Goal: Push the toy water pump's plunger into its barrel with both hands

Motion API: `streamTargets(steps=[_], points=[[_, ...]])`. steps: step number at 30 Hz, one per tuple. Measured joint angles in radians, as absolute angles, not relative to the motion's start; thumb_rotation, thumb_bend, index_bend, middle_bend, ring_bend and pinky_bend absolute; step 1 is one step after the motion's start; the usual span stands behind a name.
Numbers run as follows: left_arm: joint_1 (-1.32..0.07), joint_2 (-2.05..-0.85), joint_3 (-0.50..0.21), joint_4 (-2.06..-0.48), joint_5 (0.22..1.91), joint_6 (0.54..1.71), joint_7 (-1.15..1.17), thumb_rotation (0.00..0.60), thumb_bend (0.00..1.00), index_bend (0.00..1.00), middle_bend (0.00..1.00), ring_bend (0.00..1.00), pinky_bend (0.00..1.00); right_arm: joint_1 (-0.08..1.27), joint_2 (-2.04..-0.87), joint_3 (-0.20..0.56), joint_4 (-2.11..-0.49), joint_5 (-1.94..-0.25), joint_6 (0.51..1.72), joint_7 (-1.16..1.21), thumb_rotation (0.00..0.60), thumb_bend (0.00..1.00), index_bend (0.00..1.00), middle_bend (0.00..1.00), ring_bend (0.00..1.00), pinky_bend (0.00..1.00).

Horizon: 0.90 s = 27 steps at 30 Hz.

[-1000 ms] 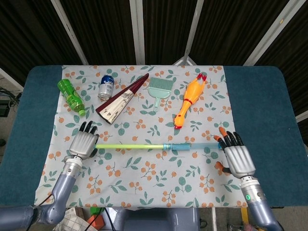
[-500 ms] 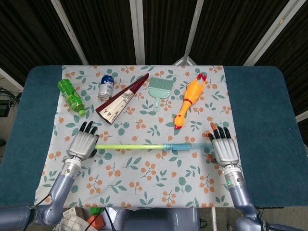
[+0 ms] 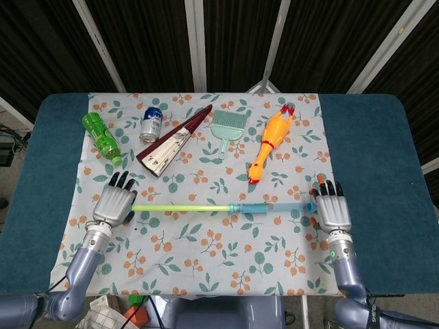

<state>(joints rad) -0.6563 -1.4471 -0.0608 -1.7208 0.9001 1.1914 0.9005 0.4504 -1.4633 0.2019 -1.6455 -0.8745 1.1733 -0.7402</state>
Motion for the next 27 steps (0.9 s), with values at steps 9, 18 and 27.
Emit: streamTargets(steps=[9,18,27], points=[[-0.66,-1.439,-0.058,-1.725,0.897,1.192,0.901,0.6,0.54,0.62,0.17,0.0,0.08,0.465,-1.498,0.196,-1.607,-0.876,1.177,-0.718,0.6,0.32,0.37,0.08,0.0,0.0],[-0.664,-1.421,-0.06,-1.73,0.898,1.192,0.896,0.6,0.54,0.62,0.17,0.0,0.07,0.485,-1.543,0.195,-1.562,-0.882,1.167,-0.688,0.6,0.32,0.4,0.1,0.0,0.0],[-0.669,-1.41,-0.06,-1.741,0.899,1.194,0.898,0.6,0.54,0.62,0.17,0.0,0.07,0.503,-1.574,0.192,-1.524,-0.878,1.162,-0.681,0.6,0.32,0.41,0.1,0.0,0.0]])
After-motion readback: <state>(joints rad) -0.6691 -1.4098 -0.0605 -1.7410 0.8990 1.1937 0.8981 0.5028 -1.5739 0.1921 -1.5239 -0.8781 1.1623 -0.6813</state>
